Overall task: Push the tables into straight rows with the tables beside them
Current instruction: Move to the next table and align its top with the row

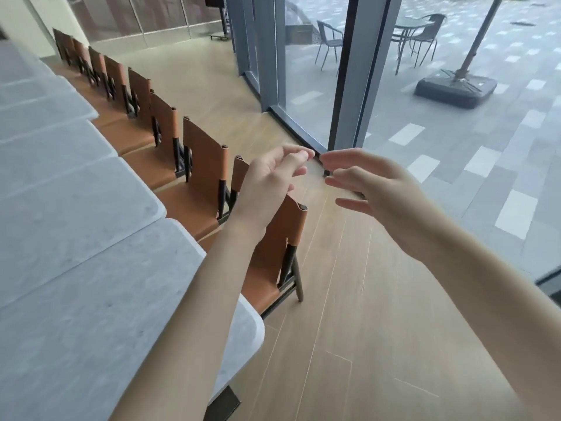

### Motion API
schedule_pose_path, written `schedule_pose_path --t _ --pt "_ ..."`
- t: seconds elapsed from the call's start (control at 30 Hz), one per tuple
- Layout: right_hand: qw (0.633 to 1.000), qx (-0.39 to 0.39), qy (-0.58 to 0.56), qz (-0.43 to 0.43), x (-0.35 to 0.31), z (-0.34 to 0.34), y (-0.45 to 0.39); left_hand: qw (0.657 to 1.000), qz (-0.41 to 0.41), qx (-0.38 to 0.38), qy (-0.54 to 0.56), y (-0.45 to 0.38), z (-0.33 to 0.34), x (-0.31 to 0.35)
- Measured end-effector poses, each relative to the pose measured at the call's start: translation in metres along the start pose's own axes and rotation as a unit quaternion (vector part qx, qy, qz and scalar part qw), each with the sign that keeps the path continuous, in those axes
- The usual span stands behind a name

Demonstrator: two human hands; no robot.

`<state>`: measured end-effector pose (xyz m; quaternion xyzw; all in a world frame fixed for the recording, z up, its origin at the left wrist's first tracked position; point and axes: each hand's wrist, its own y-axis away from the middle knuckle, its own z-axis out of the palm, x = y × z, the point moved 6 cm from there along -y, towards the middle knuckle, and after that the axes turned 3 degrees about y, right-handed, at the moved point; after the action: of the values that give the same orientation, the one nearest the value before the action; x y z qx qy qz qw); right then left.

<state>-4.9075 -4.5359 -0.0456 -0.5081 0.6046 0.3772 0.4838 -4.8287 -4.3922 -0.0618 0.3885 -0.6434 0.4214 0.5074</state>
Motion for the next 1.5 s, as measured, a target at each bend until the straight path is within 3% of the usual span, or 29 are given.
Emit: schedule_pose_path --t 0.73,1.07,1.2,1.5 --pt "0.983 -0.171 -0.043 -0.055 0.048 -0.158 -0.432 0.984 0.013 0.167 -0.053 -0.383 0.11 -0.024" --pt "0.955 -0.282 -0.069 -0.054 0.048 -0.094 -0.575 0.953 -0.011 0.299 -0.058 -0.468 0.035 -0.057" --pt "0.944 -0.316 -0.072 -0.067 0.037 -0.043 -0.643 0.932 -0.003 0.36 -0.048 -0.516 -0.021 -0.075" --pt "0.907 -0.403 -0.064 -0.104 -0.026 0.088 -0.799 0.906 0.011 0.42 -0.059 -0.639 -0.148 -0.081"
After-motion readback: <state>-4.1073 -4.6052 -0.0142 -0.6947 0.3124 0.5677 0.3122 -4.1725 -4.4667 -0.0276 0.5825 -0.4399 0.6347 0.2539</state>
